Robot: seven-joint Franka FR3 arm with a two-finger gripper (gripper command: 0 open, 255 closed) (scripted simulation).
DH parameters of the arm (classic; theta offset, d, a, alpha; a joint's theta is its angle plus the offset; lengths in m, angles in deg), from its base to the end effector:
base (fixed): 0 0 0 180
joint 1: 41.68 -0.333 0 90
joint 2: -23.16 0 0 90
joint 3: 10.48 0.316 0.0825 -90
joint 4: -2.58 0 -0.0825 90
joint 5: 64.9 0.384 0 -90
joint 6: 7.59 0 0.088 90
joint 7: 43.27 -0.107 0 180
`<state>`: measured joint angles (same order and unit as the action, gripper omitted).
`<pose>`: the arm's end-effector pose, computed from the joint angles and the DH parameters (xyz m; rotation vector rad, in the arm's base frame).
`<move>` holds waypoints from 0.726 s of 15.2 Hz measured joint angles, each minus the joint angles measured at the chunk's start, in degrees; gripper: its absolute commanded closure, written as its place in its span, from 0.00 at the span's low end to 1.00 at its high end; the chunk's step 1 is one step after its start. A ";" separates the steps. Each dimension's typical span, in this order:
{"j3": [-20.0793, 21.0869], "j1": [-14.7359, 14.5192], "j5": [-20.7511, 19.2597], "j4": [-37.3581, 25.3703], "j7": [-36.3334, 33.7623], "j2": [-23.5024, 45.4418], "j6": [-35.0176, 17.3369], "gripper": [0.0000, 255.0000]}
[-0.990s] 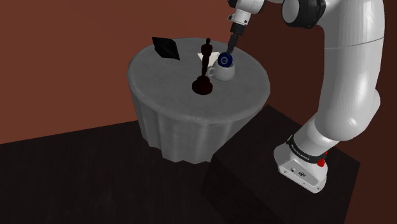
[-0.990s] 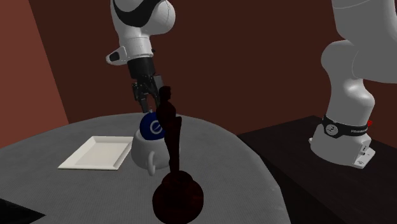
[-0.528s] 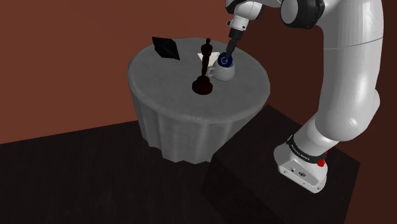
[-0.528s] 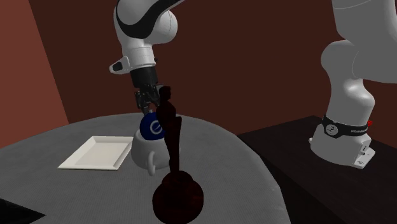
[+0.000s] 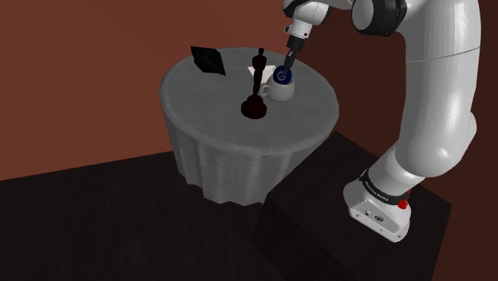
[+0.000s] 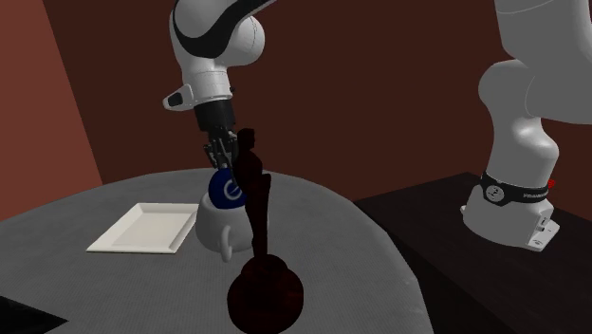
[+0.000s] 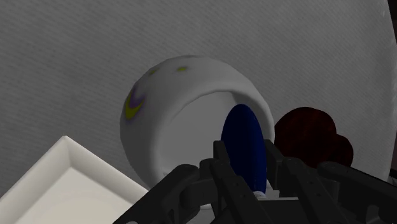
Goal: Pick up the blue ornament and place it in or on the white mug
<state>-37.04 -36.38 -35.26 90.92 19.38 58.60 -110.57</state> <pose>0.6086 -0.2775 0.3000 -2.7400 -0.5294 0.0511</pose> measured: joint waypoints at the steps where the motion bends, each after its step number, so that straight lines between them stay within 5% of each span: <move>1: 0.00 0.00 0.00 0.00 0.00 -0.01 0.00 1.00; 11: -0.33 -0.02 -0.56 -0.69 -0.53 -1.04 1.59 1.00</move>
<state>-37.38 -36.40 -35.82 90.22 18.84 57.56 -108.99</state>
